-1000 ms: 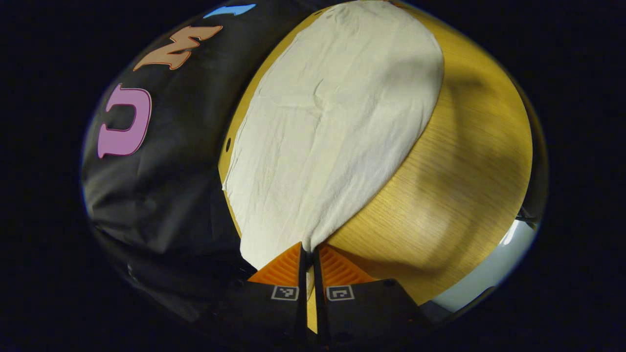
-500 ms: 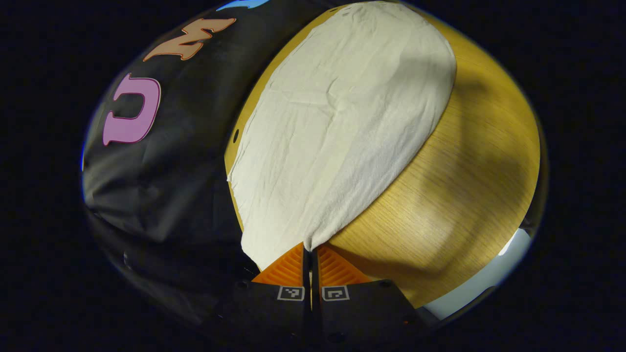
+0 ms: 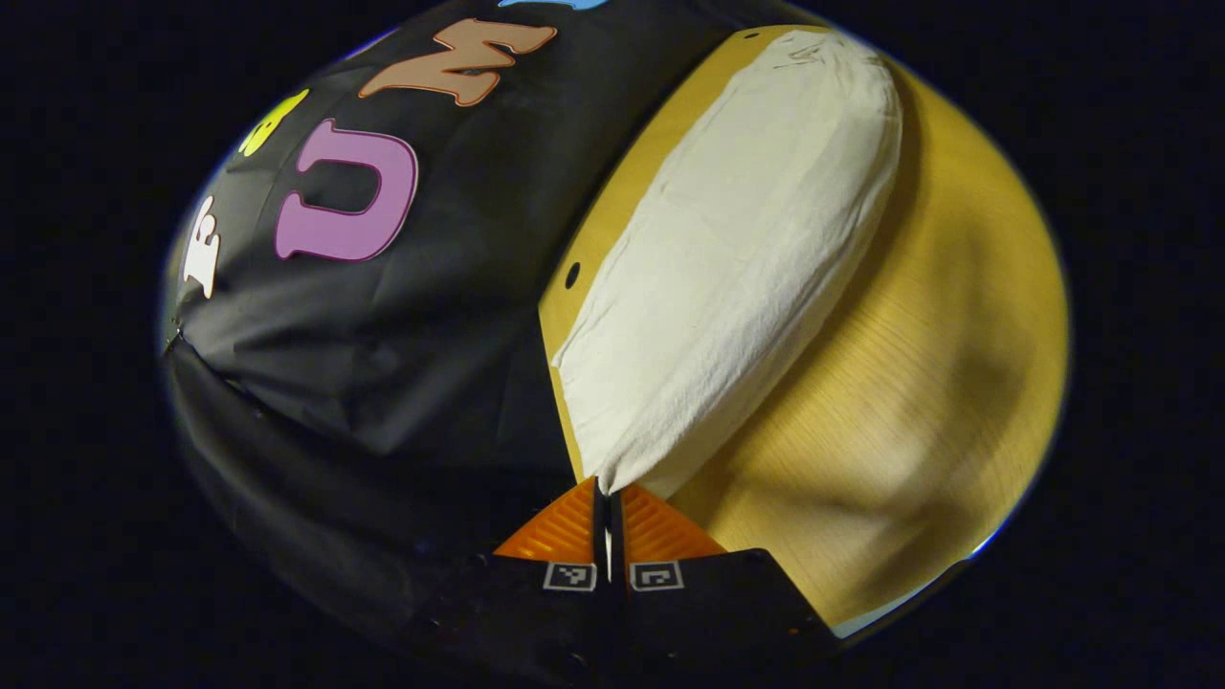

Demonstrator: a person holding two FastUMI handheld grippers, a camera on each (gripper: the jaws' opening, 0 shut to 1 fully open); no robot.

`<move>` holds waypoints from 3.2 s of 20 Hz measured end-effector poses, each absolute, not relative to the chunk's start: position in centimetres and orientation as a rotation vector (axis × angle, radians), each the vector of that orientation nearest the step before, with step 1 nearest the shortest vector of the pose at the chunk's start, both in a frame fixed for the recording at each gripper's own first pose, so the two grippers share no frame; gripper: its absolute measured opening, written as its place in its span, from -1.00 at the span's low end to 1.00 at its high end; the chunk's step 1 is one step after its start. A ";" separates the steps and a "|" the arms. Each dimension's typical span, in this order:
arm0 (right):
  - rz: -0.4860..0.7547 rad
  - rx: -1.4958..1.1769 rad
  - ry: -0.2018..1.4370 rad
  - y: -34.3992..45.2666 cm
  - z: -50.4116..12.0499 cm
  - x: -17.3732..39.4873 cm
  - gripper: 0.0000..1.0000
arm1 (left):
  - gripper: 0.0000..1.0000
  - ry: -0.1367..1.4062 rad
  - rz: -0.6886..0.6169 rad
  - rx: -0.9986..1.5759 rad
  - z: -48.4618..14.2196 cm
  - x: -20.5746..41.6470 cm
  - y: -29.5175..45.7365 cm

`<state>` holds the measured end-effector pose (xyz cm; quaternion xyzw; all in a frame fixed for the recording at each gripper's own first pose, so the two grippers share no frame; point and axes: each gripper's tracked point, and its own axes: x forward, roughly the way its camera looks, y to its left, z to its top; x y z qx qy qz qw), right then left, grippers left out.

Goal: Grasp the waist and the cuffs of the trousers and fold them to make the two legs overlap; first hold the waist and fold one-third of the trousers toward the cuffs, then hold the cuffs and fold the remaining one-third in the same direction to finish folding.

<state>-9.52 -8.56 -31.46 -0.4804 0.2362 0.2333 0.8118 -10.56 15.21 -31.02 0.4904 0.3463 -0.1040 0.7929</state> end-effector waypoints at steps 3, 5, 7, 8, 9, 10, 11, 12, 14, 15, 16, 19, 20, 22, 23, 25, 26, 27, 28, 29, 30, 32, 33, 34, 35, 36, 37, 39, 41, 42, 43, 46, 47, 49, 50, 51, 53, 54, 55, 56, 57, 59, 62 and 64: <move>0.494 -1.010 0.454 -8.5 -30.4 -7.5 -0.80 | -1.00 0.704 -0.168 1.075 -28.8 -7.5 14.9; 0.490 -1.003 0.415 -8.3 -29.7 -5.8 -0.81 | -1.00 0.681 -0.148 1.084 -27.5 -6.1 14.5; 0.473 -0.983 0.394 -8.3 -29.1 -3.9 -0.81 | -1.00 0.653 -0.133 1.090 -26.5 -4.4 14.1; 0.458 -0.973 0.395 -8.4 -28.9 -3.1 -0.81 | -1.00 0.636 -0.131 1.089 -26.1 -3.7 13.7; 0.440 -0.959 0.400 -8.4 -28.8 -2.2 -0.80 | -1.00 0.632 -0.128 1.074 -26.1 -3.0 13.5; 0.429 -0.940 0.406 -8.2 -28.8 -1.3 -0.81 | -1.00 0.626 -0.129 1.052 -26.4 -2.1 13.3; 0.417 -0.932 0.409 -7.9 -28.8 -0.4 -0.81 | -1.00 0.625 -0.132 1.039 -26.8 -1.1 13.2; 0.405 -0.938 0.415 -7.6 -28.9 0.4 -0.81 | -1.00 0.618 -0.145 1.040 -27.1 -0.1 13.0; 0.390 -0.949 0.424 -6.7 -29.0 2.0 -0.80 | -1.00 0.609 -0.174 1.043 -28.0 1.7 12.7; 0.388 -0.949 0.428 -6.3 -29.2 2.8 -0.81 | -1.00 0.609 -0.187 1.034 -28.4 2.5 12.6; 0.386 -0.951 0.437 -6.0 -29.6 3.5 -0.81 | -1.00 0.606 -0.195 1.023 -29.0 3.2 12.6; 0.379 -0.964 0.473 -5.4 -31.0 5.8 -0.87 | -1.00 0.614 -0.197 1.009 -30.4 5.3 13.2; 0.377 -0.963 0.483 -5.3 -31.7 6.5 -0.81 | -1.00 0.620 -0.199 1.007 -31.0 5.9 13.4; 0.380 -0.960 0.510 -4.8 -33.4 7.8 -0.80 | -1.00 0.632 -0.204 0.959 -32.3 7.1 13.4; 0.382 -0.957 0.523 -4.4 -34.4 8.4 -0.80 | -1.00 0.645 -0.202 0.928 -33.1 7.7 13.4; 0.386 -0.958 0.556 -3.8 -36.8 9.1 -0.81 | -1.00 0.661 -0.200 0.905 -34.4 8.9 13.1; 0.385 -0.959 0.576 -3.6 -37.7 9.3 -0.81 | -1.00 0.655 -0.199 0.919 -34.7 9.5 13.0; 0.381 -0.951 0.596 -3.3 -38.8 9.4 -0.76 | -1.00 0.649 -0.201 0.932 -35.3 10.2 12.6; 0.371 -0.943 0.617 -3.1 -39.7 9.4 -0.76 | -1.00 0.641 -0.209 0.935 -36.0 10.8 12.2; 0.352 -0.942 0.632 -3.0 -40.1 9.5 -0.75 | -1.00 0.635 -0.220 0.928 -36.6 11.4 11.7; 0.333 -0.930 0.655 -3.2 -40.5 9.9 -0.76 | -1.00 0.634 -0.225 0.920 -37.1 11.6 11.4; 0.269 -0.923 0.676 -3.9 -40.5 10.2 -0.63 | -1.00 0.631 -0.226 0.917 -37.8 11.8 11.0; 0.239 -0.915 0.680 -4.3 -40.4 10.3 -0.33 | -1.00 0.633 -0.223 0.923 -37.9 12.0 11.1; 0.215 -0.900 0.684 -4.5 -40.1 10.2 -0.03 | -1.00 0.630 -0.224 0.916 -38.1 12.0 11.0; 0.197 -0.871 0.683 -4.6 -39.7 10.3 0.48 | -0.89 0.633 -0.235 0.892 -38.0 11.7 10.5; 0.178 -0.838 0.679 -5.1 -39.2 10.0 1.00 | -0.46 0.636 -0.247 0.864 -38.2 11.5 10.1; 0.155 -0.813 0.676 -5.7 -38.8 9.9 0.96 | -0.02 0.640 -0.258 0.826 -38.1 10.9 9.5; 0.111 -0.726 0.687 -6.7 -37.8 9.4 0.96 | 0.86 0.618 -0.235 0.789 -36.7 10.9 8.7; 0.057 -0.603 0.704 -8.0 -37.3 8.8 1.00 | 0.89 0.591 -0.209 0.722 -34.8 10.5 7.4; 0.030 -0.532 0.717 -8.6 -37.3 8.1 0.96 | 0.88 0.578 -0.199 0.673 -34.0 10.3 6.5; 0.004 -0.475 0.734 -9.2 -37.0 7.3 1.00 | 0.89 0.567 -0.196 0.618 -33.0 10.1 5.4; -0.043 -0.347 0.755 -11.0 -36.6 5.5 1.00 | 0.89 0.531 -0.194 0.479 -29.7 9.3 2.6; -0.055 -0.309 0.768 -11.5 -36.5 4.8 0.95 | 0.90 0.505 -0.204 0.439 -28.7 9.5 1.9; -0.088 -0.240 0.787 -12.6 -36.9 3.9 0.95 | 0.90 0.460 -0.239 0.371 -26.3 9.6 0.0; -0.102 -0.202 0.791 -13.0 -36.9 3.3 1.00 | 0.89 0.452 -0.250 0.345 -25.5 9.2 -1.1; -0.117 -0.164 0.795 -13.4 -37.0 3.1 1.00 | 0.89 0.445 -0.251 0.316 -24.5 8.7 -2.2; -0.142 -0.094 0.816 -13.9 -38.5 2.6 1.00 | 0.91 0.402 -0.277 0.233 -22.1 7.7 -4.8; -0.156 -0.061 0.833 -14.1 -39.1 2.1 1.00 | 0.90 0.389 -0.292 0.195 -21.1 7.4 -6.1; -0.173 -0.021 0.846 -14.3 -39.5 1.8 1.00 | 0.90 0.376 -0.303 0.167 -20.2 7.1 -7.2; -0.193 0.028 0.853 -14.5 -39.8 1.4 0.96 | 0.90 0.366 -0.311 0.154 -19.7 6.7 -7.8; -0.217 0.077 0.862 -14.7 -40.1 1.0 0.95 | 0.90 0.362 -0.314 0.156 -19.2 6.4 -8.2; -0.265 0.181 0.895 -15.0 -41.2 0.2 0.96 | 0.90 0.367 -0.322 0.152 -19.0 6.0 -8.8; -0.324 0.329 0.934 -14.8 -42.9 -0.4 0.93 | 0.91 0.378 -0.309 0.151 -19.0 5.3 -8.5; -0.361 0.421 0.960 -14.7 -44.0 -0.8 0.93 | 0.91 0.391 -0.293 0.149 -19.2 5.0 -8.0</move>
